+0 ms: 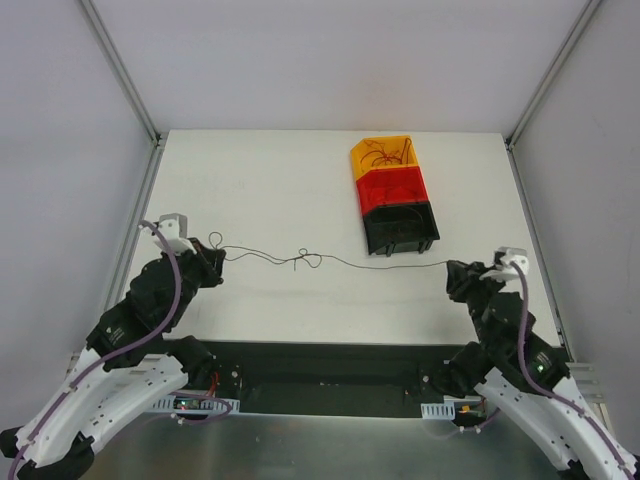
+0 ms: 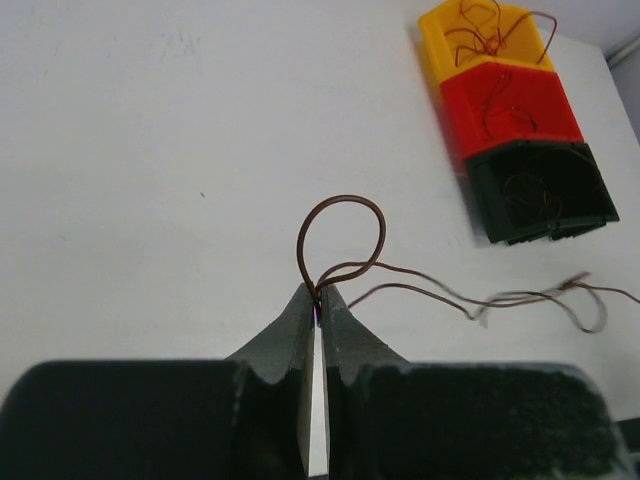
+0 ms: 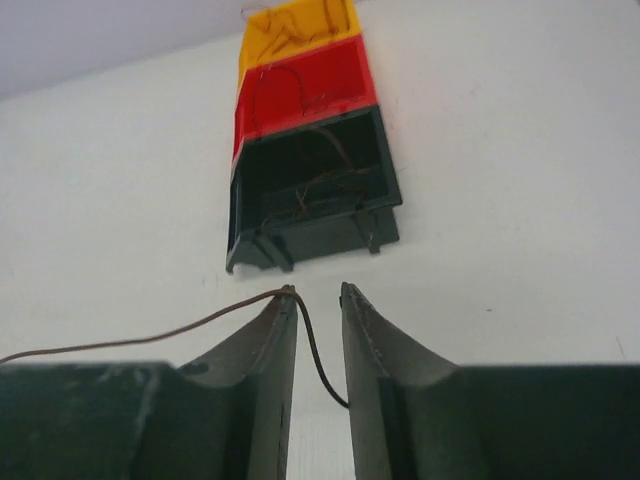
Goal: Untangle the cables
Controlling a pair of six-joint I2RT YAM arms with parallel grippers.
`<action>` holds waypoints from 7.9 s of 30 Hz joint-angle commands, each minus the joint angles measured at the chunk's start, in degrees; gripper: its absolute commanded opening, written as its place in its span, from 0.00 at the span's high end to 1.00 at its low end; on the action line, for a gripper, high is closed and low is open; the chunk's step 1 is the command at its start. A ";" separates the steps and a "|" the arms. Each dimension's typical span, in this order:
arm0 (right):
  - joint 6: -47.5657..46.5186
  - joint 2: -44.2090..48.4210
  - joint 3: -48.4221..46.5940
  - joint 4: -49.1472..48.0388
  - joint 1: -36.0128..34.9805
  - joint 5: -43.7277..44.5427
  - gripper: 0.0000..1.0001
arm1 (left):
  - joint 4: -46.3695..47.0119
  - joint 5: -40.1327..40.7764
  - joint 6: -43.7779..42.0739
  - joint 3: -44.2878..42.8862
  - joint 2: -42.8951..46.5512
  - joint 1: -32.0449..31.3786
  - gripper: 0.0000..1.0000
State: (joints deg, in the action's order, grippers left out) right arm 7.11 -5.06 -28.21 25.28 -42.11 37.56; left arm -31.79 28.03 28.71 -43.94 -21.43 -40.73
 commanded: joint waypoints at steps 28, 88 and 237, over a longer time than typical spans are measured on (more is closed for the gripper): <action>-5.89 -66.92 -14.59 -48.04 -11.50 -58.25 0.29 | 17.20 -56.16 -6.30 -3.43 -22.42 0.92 1.00; 21.37 -64.64 -7.91 -64.58 -3.16 -76.15 0.96 | 28.89 -60.90 -4.63 3.69 -18.91 1.00 1.00; -3.07 -59.89 -51.14 -0.85 22.49 -41.68 0.99 | 5.69 -46.66 -20.01 -11.87 -36.84 20.96 0.18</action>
State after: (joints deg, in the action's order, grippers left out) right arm 6.28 -65.08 -72.27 20.99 -23.75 -3.66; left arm -27.66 -18.96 9.74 -56.29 -59.86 -19.86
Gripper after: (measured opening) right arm 0.012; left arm 0.818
